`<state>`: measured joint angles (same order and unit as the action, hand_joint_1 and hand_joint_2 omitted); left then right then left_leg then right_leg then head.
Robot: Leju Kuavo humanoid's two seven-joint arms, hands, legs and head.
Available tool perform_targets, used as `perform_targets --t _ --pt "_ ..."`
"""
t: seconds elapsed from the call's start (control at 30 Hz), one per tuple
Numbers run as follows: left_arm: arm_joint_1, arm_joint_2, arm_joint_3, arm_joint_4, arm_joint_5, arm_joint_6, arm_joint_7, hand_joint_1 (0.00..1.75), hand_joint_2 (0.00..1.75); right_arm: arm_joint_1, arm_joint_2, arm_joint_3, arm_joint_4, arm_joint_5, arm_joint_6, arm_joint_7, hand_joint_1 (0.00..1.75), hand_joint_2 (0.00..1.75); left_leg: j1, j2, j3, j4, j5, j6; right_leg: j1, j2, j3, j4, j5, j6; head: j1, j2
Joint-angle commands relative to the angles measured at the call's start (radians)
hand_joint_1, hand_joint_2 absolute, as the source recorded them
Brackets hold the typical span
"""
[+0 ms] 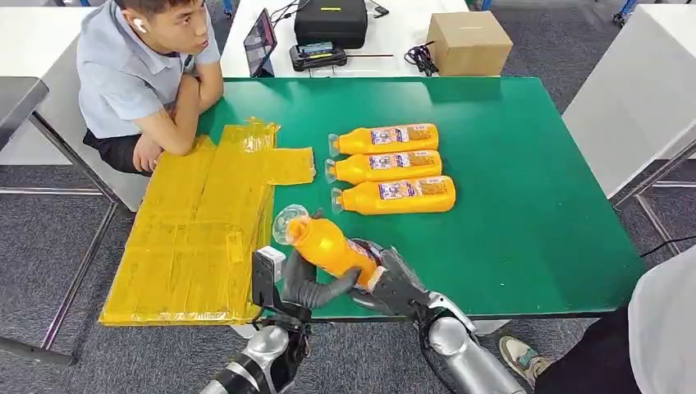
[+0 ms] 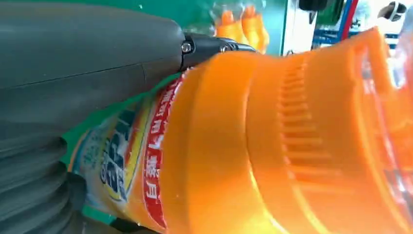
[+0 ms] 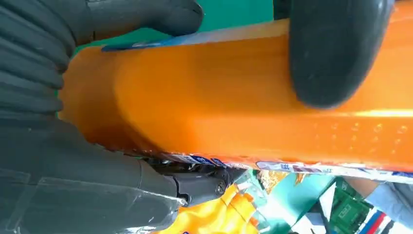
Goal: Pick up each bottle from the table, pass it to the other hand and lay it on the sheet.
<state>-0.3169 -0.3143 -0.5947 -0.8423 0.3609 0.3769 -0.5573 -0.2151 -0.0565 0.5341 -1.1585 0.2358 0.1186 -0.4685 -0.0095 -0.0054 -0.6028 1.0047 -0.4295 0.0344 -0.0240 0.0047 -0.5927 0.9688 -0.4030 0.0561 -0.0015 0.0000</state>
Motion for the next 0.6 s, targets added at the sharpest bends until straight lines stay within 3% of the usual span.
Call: perform_targets --t 0.03,0.17,0.2,0.23,0.37,0.4,0.43,0.47,0.5,0.57,0.6 --pt "-0.033 0.008 0.019 0.039 0.086 -0.127 0.096 0.0 1.75 -0.032 -0.01 0.045 0.013 0.001 -0.003 0.0 1.75 1.75 0.002 0.001 0.003 0.0 -0.002 -0.002 0.002 0.0 0.003 0.0 -0.001 -0.003 0.0 0.0" --pt "-0.024 0.021 -0.023 0.02 0.12 -0.192 0.135 0.0 1.75 -0.045 -0.006 0.039 0.034 -0.001 0.0 0.004 1.75 1.75 0.001 0.002 0.003 0.0 -0.001 -0.002 0.002 0.001 0.003 0.0 -0.001 -0.002 0.0 0.0" --pt "-0.031 0.021 -0.031 0.026 0.112 -0.179 0.129 0.28 1.75 -0.046 -0.005 0.038 0.034 -0.004 0.005 0.0 1.75 1.75 0.002 0.002 0.004 0.001 -0.002 -0.003 0.002 0.001 0.004 0.0 -0.001 -0.003 0.0 0.0" --pt "-0.038 0.018 -0.032 0.04 0.116 -0.165 0.137 1.75 1.75 -0.045 -0.004 0.037 0.032 -0.006 0.007 -0.002 1.75 1.75 0.002 0.002 0.002 0.0 -0.001 -0.002 0.002 0.001 0.002 0.0 -0.001 -0.003 0.0 0.0" --pt "-0.052 0.017 -0.029 0.061 0.136 -0.181 0.135 1.75 1.75 -0.055 -0.001 0.036 0.036 -0.008 0.005 -0.001 1.75 1.75 0.002 0.002 0.003 0.001 -0.002 -0.003 0.002 0.001 0.004 0.0 -0.001 -0.003 0.0 0.0" --pt "-0.052 0.017 -0.026 0.056 0.136 -0.175 0.128 1.75 1.75 -0.056 0.0 0.033 0.039 -0.009 0.004 -0.001 1.61 1.75 0.003 0.002 0.004 0.001 -0.002 -0.003 0.003 0.001 0.004 0.0 -0.001 -0.004 0.0 0.0" --pt "-0.051 0.018 -0.03 0.051 0.13 -0.169 0.121 1.75 1.75 -0.056 0.0 0.031 0.039 -0.009 0.003 -0.001 1.43 1.75 0.001 0.002 0.002 0.0 -0.001 -0.002 0.001 0.001 0.002 0.0 0.0 -0.002 0.0 0.0" --pt "-0.047 0.02 -0.031 0.034 0.122 -0.154 0.109 1.75 1.75 -0.055 0.004 0.029 0.04 -0.008 -0.001 -0.001 0.49 1.75 0.002 0.002 0.003 0.001 -0.002 -0.003 0.002 0.001 0.003 0.0 -0.001 -0.003 0.0 0.0" --pt "-0.045 0.022 -0.031 0.023 0.119 -0.147 0.106 1.75 1.75 -0.054 0.006 0.028 0.041 -0.007 -0.003 -0.001 0.16 1.75 0.001 0.002 0.001 0.0 -0.001 -0.002 0.001 0.001 0.001 0.0 0.0 -0.002 0.0 0.0" --pt "-0.042 0.025 -0.033 0.004 0.106 -0.125 0.1 1.75 1.75 -0.051 0.009 0.028 0.043 -0.004 -0.009 -0.001 0.0 1.75 0.002 0.002 0.004 0.001 -0.002 -0.003 0.002 0.001 0.004 0.0 -0.001 -0.004 0.0 0.0" --pt "-0.041 0.026 -0.033 0.001 0.105 -0.125 0.099 1.75 1.75 -0.05 0.009 0.028 0.043 -0.004 -0.01 -0.001 0.0 1.75 0.002 0.001 0.002 0.0 -0.001 -0.002 0.002 0.0 0.002 0.0 -0.001 -0.002 0.0 0.0"
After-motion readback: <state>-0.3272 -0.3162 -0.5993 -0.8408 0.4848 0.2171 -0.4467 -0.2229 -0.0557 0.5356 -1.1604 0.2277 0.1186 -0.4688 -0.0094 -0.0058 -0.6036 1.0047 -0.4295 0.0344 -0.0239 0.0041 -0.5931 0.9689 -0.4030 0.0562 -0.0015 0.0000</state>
